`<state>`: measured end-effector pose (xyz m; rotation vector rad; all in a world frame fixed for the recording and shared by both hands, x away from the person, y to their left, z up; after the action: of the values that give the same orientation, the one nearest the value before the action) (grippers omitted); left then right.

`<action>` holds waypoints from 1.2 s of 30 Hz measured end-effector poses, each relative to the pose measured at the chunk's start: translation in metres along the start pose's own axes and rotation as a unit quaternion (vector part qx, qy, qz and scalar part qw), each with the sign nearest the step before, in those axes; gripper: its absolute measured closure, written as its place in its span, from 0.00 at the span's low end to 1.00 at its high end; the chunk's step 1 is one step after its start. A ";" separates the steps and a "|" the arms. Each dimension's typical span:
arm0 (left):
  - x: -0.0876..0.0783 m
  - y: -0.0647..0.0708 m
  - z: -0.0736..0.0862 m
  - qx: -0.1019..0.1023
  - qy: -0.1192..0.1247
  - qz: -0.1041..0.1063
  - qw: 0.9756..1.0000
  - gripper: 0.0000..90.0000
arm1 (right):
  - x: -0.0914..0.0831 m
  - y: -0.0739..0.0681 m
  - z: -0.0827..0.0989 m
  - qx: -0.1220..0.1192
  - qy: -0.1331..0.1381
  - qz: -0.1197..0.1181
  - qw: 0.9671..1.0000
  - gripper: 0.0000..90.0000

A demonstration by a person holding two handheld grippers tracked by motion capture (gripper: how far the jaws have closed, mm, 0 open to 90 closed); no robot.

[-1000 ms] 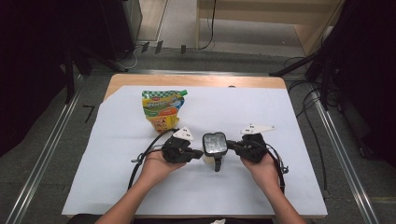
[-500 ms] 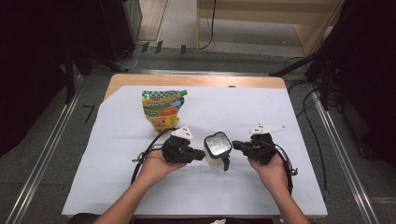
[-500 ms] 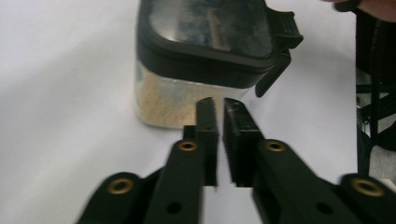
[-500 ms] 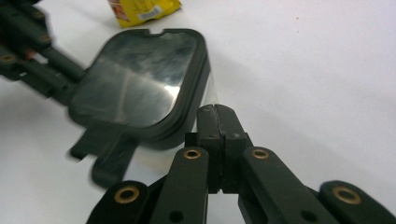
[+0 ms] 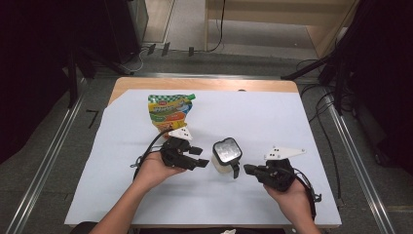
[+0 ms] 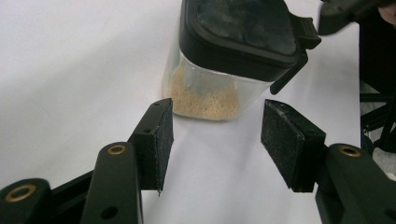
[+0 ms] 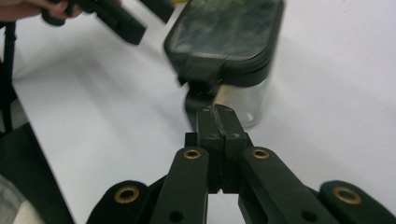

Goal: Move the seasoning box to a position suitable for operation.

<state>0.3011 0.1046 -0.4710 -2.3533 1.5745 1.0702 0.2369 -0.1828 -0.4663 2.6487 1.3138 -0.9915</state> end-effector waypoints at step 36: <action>-0.005 -0.001 0.005 0.006 0.003 -0.014 1.000 0.47 | 0.045 -0.017 0.002 -0.022 -0.043 -0.028 0.998 1.00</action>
<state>0.2980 0.1112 -0.4718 -2.3662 1.5400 1.0445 0.2435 -0.1400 -0.4880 2.5196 1.3825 -1.0578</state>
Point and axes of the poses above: each handheld gripper's, and its own axes: x roughly forward along the jaws, z roughly out of its underside, y roughly to its right, the point moved 2 cm from there along x, roughly forward along the jaws, and after that the axes turned 5 degrees about y, right-handed, at the moved point
